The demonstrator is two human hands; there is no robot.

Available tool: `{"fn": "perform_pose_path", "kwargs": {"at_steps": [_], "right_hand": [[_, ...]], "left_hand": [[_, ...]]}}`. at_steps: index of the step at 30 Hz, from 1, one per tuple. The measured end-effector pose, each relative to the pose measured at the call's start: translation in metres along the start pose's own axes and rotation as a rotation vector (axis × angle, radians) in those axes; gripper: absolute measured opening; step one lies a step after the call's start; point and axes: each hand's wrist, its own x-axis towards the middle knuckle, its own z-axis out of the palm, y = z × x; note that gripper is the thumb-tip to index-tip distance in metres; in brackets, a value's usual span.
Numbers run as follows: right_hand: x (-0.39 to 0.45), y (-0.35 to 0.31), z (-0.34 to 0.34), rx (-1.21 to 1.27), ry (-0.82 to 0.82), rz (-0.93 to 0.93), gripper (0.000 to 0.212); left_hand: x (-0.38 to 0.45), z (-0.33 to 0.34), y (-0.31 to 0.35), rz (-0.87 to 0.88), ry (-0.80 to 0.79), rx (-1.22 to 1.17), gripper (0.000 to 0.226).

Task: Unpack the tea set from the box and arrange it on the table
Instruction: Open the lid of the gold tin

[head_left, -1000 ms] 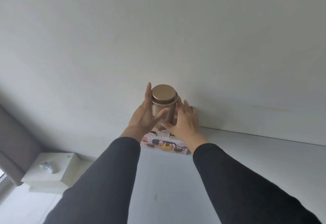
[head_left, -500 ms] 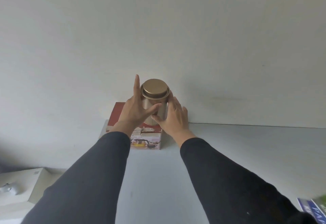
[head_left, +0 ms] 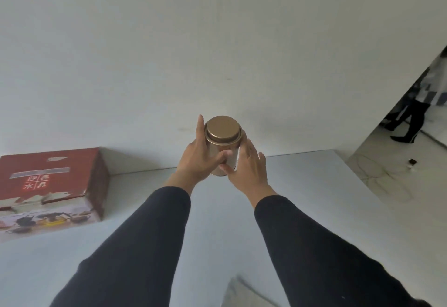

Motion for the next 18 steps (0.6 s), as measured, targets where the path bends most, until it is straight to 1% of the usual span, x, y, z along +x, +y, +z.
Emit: {"fn": "perform_pose_path", "kwargs": {"at_steps": [5, 8, 13, 18], "right_hand": [[0.015, 0.097, -0.001, -0.008, -0.053, 0.060, 0.095], [0.028, 0.146, 0.004, -0.008, -0.074, 0.097, 0.097], [0.044, 0.200, 0.016, 0.014, -0.111, 0.134, 0.096], [0.057, 0.231, 0.032, 0.047, -0.149, 0.152, 0.094]], "left_hand": [[0.033, 0.095, 0.015, -0.066, -0.069, -0.043, 0.106], [0.054, 0.140, 0.024, -0.088, -0.111, -0.053, 0.106], [0.081, 0.193, 0.025, -0.110, -0.149, -0.020, 0.105], [0.097, 0.225, 0.019, -0.151, -0.165, 0.003, 0.100]]}}
